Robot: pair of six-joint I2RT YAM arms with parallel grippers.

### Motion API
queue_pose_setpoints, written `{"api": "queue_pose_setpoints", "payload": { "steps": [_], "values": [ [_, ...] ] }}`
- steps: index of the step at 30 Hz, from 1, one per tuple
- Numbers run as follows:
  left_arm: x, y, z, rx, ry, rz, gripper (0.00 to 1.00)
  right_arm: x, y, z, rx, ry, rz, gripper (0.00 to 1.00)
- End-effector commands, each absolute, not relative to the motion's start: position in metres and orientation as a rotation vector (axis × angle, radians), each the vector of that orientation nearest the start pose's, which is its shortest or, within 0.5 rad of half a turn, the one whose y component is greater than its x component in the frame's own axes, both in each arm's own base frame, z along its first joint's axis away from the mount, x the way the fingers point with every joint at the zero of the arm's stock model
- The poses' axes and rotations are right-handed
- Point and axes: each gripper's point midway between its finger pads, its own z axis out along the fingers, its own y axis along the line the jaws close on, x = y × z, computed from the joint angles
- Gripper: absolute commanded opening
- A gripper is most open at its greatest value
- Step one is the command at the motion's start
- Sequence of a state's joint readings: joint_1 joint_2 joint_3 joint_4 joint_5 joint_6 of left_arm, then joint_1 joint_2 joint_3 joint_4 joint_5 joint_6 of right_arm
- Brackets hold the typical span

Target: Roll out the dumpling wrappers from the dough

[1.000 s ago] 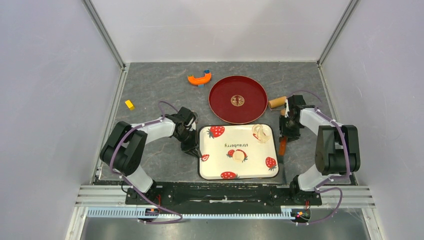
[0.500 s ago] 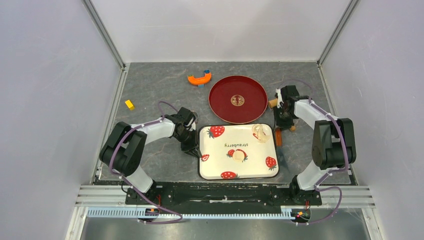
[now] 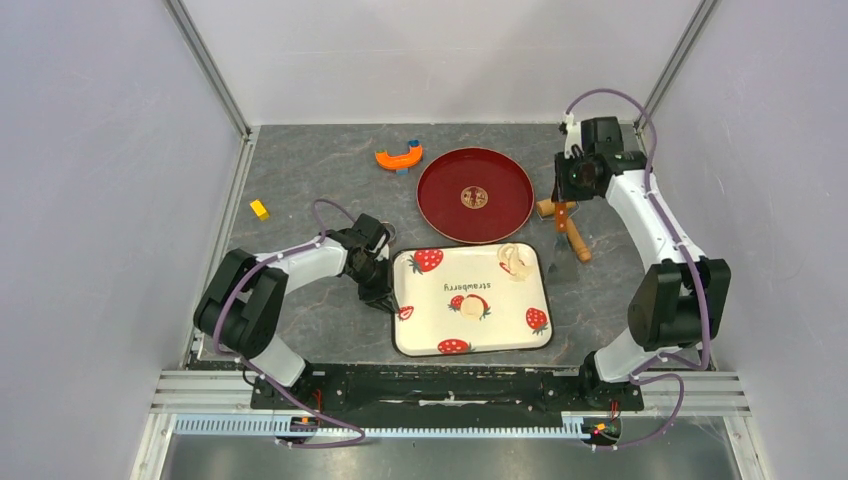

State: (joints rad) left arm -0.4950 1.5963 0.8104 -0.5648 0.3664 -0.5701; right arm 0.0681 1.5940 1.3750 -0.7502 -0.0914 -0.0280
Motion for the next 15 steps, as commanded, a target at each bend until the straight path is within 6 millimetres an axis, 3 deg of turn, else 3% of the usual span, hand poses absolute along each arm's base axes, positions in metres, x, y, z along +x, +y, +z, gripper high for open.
{"api": "queue_pose_setpoints", "payload": {
  "steps": [1,5,8,12,15],
  "values": [
    [0.206,-0.177,0.011,0.062,2.982,-0.476,0.21,0.391,0.052,0.206,-0.138,2.430,0.197,0.00],
    [0.214,-0.182,0.024,0.093,2.938,-0.502,0.27,0.395,0.057,0.217,-0.184,2.406,0.217,0.00],
    [0.222,-0.187,0.041,0.089,2.875,-0.543,0.41,0.398,0.068,0.224,-0.223,2.382,0.265,0.00],
    [0.234,-0.204,0.073,0.099,2.786,-0.665,0.52,0.403,0.097,0.234,-0.294,2.345,0.343,0.00],
    [0.244,-0.213,0.095,0.090,2.728,-0.729,0.54,0.405,0.128,0.239,-0.374,2.320,0.400,0.00]
  ]
}}
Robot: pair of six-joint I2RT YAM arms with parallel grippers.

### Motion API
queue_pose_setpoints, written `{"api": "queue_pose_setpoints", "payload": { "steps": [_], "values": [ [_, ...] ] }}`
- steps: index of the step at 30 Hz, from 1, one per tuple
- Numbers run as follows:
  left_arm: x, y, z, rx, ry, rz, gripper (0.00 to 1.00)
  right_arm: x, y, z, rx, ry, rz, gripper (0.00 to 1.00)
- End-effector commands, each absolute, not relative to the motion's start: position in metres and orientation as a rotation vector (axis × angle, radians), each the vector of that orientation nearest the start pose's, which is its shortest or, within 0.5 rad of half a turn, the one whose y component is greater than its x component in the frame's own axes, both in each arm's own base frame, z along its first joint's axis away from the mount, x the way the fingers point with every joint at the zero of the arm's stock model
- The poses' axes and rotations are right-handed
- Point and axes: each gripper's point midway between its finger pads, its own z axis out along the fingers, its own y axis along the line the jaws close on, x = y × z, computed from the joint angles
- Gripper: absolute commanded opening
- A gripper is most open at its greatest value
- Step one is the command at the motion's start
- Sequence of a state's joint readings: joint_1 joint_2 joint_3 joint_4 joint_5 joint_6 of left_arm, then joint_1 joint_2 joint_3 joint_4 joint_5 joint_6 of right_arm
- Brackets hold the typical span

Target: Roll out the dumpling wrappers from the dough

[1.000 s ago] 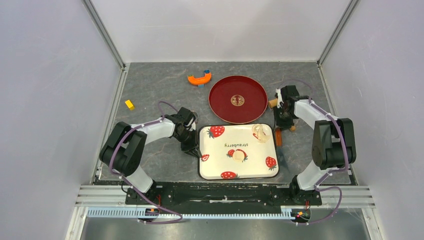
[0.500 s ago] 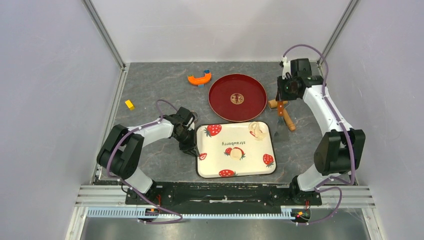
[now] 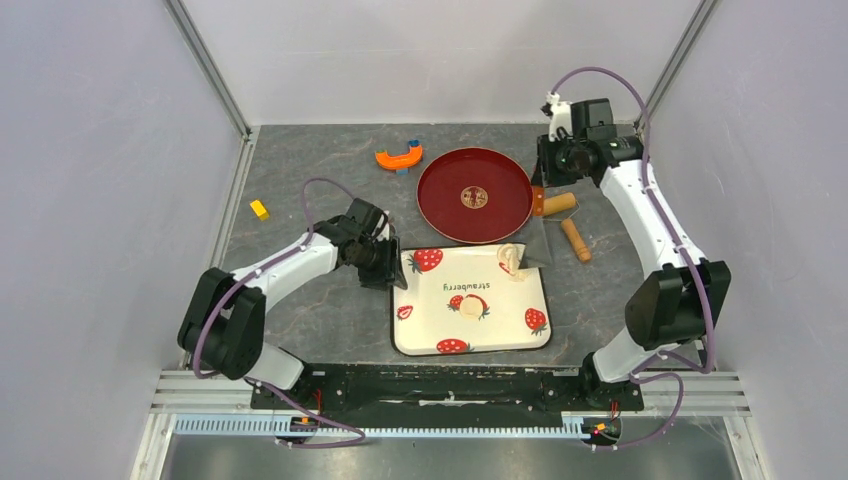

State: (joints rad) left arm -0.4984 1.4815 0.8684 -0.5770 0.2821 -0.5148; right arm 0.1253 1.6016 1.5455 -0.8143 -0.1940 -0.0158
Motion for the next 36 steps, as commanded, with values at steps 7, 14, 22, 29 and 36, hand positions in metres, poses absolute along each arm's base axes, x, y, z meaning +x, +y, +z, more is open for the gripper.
{"api": "queue_pose_setpoints", "payload": {
  "steps": [7,14,22,29,36],
  "values": [
    [0.265,-0.220,0.144,0.023,2.597,-0.837,0.58,0.403,0.205,0.251,-0.552,2.255,0.578,0.00],
    [0.277,-0.226,0.211,0.045,2.320,-1.088,0.66,0.383,0.282,0.288,-0.668,2.110,0.944,0.00],
    [0.265,-0.242,0.265,0.245,2.099,-1.262,0.70,0.353,0.334,0.302,-0.716,2.053,1.139,0.00],
    [0.265,-0.243,0.259,0.274,2.143,-1.239,0.70,0.334,0.363,0.299,-0.715,2.067,1.219,0.00],
    [0.277,-0.241,0.242,0.196,2.206,-1.128,0.62,0.326,0.376,0.289,-0.682,2.128,1.237,0.00]
  ]
}}
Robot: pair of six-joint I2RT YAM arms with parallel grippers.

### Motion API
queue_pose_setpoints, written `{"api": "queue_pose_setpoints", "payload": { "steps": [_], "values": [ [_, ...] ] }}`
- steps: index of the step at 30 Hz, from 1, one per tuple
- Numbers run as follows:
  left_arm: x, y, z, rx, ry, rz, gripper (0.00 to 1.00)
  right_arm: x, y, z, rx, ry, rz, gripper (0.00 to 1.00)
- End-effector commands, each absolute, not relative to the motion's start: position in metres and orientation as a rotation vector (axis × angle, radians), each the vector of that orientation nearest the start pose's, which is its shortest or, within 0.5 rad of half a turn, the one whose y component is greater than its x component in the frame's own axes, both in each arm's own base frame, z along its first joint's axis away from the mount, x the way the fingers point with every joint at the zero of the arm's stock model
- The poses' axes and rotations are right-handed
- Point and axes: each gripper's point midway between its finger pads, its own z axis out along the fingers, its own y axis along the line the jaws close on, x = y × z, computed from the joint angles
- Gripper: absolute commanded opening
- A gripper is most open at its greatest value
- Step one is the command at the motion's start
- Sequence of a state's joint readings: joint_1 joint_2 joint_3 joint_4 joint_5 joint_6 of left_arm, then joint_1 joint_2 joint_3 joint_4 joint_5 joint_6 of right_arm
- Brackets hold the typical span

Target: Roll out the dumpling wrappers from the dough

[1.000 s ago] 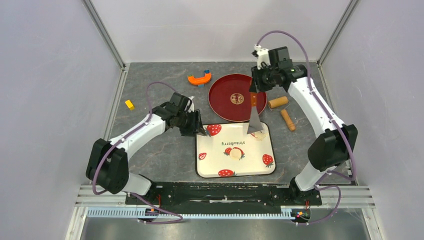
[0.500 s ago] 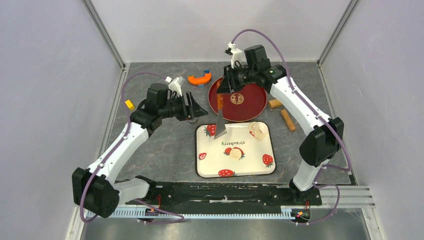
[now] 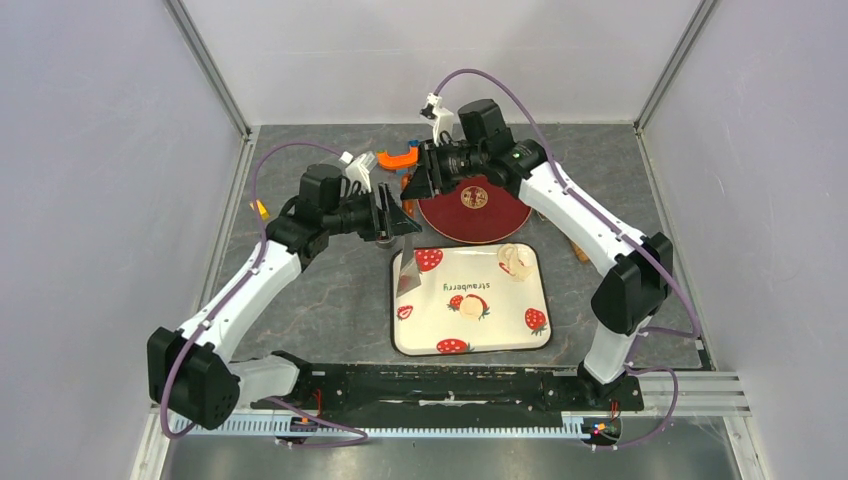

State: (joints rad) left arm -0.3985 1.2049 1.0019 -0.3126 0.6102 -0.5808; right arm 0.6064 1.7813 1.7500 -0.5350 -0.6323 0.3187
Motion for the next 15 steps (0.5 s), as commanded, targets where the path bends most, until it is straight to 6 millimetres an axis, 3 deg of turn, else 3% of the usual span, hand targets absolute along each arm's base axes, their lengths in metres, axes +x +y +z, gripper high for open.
{"api": "queue_pose_setpoints", "payload": {
  "steps": [1,7,10,11,13,15],
  "values": [
    [0.278,-0.240,0.239,0.188,2.215,-1.118,0.59,0.325,0.378,0.289,-0.679,2.132,1.241,0.00],
    [0.286,-0.247,0.228,0.148,2.268,-1.107,0.37,0.320,0.382,0.281,-0.656,2.170,1.256,0.00],
    [0.286,-0.252,0.228,0.155,2.270,-1.118,0.08,0.320,0.382,0.281,-0.645,2.176,1.265,0.00],
    [0.287,-0.250,0.228,0.144,2.268,-1.109,0.02,0.320,0.382,0.280,-0.644,2.178,1.262,0.01],
    [0.289,-0.248,0.229,0.119,2.256,-1.090,0.02,0.320,0.380,0.281,-0.647,2.171,1.248,0.15],
    [0.290,-0.245,0.229,0.094,2.251,-1.075,0.02,0.323,0.375,0.281,-0.633,2.172,1.214,0.37]
  ]
}}
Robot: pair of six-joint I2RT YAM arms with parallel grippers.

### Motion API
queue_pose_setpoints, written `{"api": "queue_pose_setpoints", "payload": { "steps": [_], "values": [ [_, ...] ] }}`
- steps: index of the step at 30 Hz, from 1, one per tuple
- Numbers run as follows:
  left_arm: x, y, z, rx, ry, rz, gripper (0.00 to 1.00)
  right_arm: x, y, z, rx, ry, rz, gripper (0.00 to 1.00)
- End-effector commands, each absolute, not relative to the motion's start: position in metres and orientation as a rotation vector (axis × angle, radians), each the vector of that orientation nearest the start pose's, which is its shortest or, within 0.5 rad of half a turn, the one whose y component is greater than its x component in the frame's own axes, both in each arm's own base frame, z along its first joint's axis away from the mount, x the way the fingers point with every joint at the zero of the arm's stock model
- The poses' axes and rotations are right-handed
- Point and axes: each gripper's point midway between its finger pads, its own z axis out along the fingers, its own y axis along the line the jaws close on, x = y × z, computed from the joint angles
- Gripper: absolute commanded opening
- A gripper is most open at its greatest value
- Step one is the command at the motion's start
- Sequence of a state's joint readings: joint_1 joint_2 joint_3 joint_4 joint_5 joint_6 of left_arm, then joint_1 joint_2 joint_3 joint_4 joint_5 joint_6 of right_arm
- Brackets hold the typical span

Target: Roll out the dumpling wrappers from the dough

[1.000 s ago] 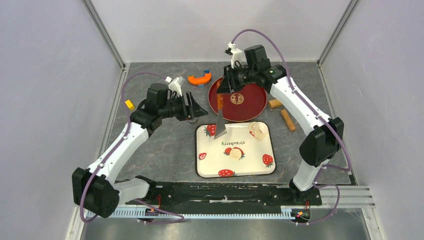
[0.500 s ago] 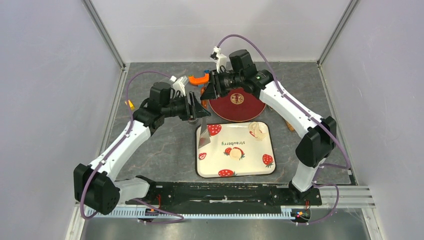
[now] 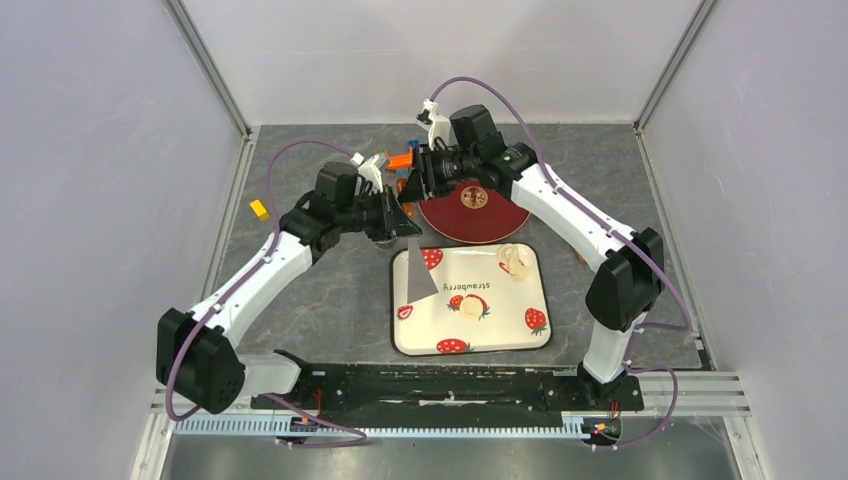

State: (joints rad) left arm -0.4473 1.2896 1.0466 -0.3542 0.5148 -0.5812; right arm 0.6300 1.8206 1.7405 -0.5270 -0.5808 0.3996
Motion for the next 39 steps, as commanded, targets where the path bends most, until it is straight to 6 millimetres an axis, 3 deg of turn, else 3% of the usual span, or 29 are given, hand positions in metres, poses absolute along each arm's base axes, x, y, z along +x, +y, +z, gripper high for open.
{"api": "queue_pose_setpoints", "payload": {
  "steps": [1,5,8,13,18,20,24,29,34,39],
  "values": [
    [0.290,-0.244,0.229,0.088,2.253,-1.072,0.02,0.326,0.371,0.280,-0.618,2.175,1.192,0.48],
    [0.290,-0.240,0.228,0.051,2.256,-1.053,0.02,0.339,0.341,0.281,-0.554,2.169,1.099,0.81],
    [0.291,-0.234,0.230,-0.022,2.240,-1.053,0.02,0.346,0.309,0.277,-0.526,2.149,1.098,0.98],
    [0.295,-0.232,0.249,-0.102,2.145,-1.159,0.02,0.329,0.270,0.268,-0.564,2.108,1.248,0.98],
    [0.291,-0.243,0.277,-0.062,2.025,-1.344,0.02,0.291,0.274,0.259,-0.612,2.033,1.504,0.98],
    [0.287,-0.249,0.291,-0.030,1.954,-1.434,0.02,0.278,0.284,0.265,-0.622,1.956,1.618,0.94],
    [0.282,-0.255,0.299,0.004,1.931,-1.513,0.02,0.252,0.310,0.279,-0.663,1.854,1.792,0.89],
    [0.279,-0.257,0.311,0.043,1.895,-1.542,0.02,0.236,0.338,0.287,-0.680,1.792,1.946,0.77],
    [0.277,-0.258,0.313,0.042,1.893,-1.551,0.02,0.225,0.343,0.327,-0.672,1.579,2.175,0.63],
    [0.278,-0.257,0.314,0.028,1.884,-1.547,0.02,0.211,0.345,0.335,-0.712,1.500,2.314,0.45]
  ]
}}
